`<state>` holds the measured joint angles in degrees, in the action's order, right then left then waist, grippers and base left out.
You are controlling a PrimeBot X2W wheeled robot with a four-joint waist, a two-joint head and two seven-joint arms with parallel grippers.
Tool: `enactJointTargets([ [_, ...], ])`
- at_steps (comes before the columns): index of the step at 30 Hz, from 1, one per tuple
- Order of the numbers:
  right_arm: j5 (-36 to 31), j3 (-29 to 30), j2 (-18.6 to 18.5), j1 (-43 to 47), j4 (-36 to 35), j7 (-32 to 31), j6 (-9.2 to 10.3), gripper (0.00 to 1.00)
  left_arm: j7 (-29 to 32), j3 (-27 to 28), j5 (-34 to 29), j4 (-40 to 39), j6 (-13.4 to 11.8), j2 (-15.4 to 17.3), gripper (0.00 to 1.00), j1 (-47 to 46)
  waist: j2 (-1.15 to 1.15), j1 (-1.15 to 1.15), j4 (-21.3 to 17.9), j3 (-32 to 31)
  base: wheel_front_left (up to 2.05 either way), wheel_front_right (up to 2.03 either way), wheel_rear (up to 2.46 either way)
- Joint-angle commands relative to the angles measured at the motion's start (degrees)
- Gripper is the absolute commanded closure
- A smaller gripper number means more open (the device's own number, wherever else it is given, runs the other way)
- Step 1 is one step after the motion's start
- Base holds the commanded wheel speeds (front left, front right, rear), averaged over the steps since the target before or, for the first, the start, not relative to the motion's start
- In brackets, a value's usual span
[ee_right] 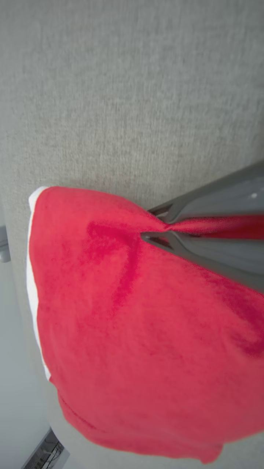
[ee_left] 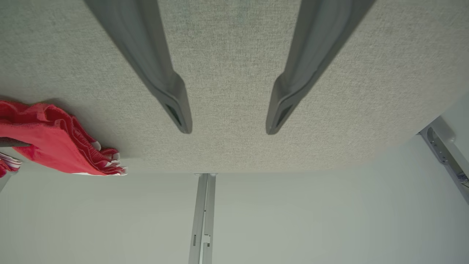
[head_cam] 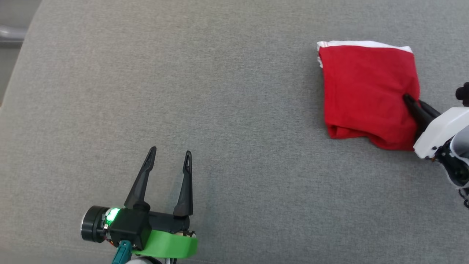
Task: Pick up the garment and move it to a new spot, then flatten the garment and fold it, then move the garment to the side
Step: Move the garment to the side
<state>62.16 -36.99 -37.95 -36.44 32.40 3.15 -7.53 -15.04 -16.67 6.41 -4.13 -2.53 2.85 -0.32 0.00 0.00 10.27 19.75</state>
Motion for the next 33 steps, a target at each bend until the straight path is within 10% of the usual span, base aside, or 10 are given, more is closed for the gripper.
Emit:
enactJointTargets([
  [1,-0.8,-0.4,-1.4,-1.1,-0.6,0.5,0.1,1.0,-0.1,0.5,-0.7,-0.2,0.4,0.1,0.0,-1.5,0.0,0.0,-3.4,2.0,0.0,0.0,0.0],
  [15,-8.3,-1.8,-14.9,-8.1,-4.0,1.1,0.1,1.0,-0.1,3.5,-5.1,-0.8,4.4,0.6,0.0,-5.9,0.0,0.0,-12.1,8.6,0.0,0.0,0.0],
  [33,-17.6,1.7,-28.2,-13.7,-2.7,-0.1,0.12,1.0,-0.1,3.5,-6.5,-2.0,6.1,2.3,0.0,-9.4,0.0,0.0,-13.2,16.6,0.0,0.0,0.0],
])
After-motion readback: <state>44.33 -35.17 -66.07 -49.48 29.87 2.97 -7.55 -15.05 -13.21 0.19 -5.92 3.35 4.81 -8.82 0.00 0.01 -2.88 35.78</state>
